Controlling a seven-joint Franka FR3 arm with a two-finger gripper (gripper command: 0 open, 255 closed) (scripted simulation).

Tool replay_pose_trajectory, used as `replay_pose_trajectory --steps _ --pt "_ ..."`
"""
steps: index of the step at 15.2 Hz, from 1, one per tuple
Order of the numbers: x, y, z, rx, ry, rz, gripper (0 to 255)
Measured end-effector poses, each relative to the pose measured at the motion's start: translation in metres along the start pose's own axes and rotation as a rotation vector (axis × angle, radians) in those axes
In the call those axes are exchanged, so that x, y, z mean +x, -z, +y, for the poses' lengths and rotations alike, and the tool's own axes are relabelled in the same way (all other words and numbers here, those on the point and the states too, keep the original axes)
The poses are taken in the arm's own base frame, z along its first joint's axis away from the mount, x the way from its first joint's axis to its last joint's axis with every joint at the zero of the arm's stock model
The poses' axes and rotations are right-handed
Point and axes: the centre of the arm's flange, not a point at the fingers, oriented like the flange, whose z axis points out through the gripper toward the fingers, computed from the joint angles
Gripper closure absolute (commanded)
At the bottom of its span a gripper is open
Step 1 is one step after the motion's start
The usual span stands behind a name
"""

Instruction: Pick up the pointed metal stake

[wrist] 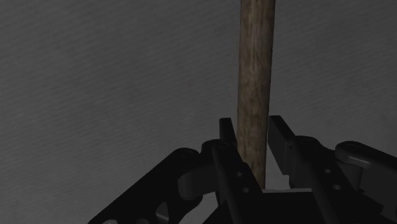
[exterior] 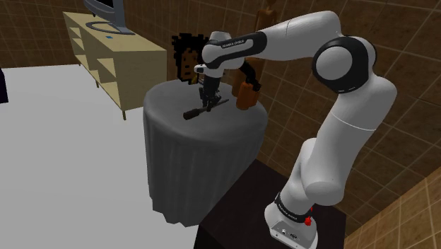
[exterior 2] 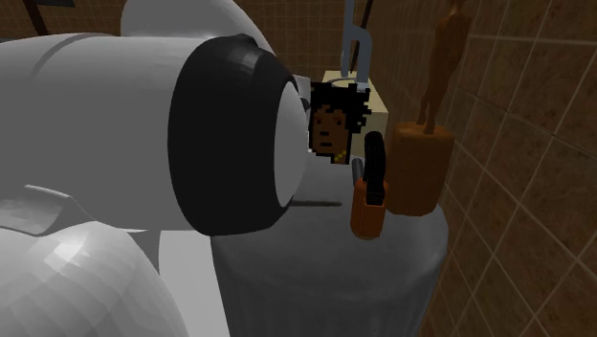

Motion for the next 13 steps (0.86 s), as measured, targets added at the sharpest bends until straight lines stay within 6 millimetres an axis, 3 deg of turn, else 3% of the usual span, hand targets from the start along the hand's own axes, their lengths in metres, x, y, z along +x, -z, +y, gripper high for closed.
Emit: replay_pose_trajectory --steps 13 --pt "0.006 0.065 -0.004 0.0 0.0 0.0 255"
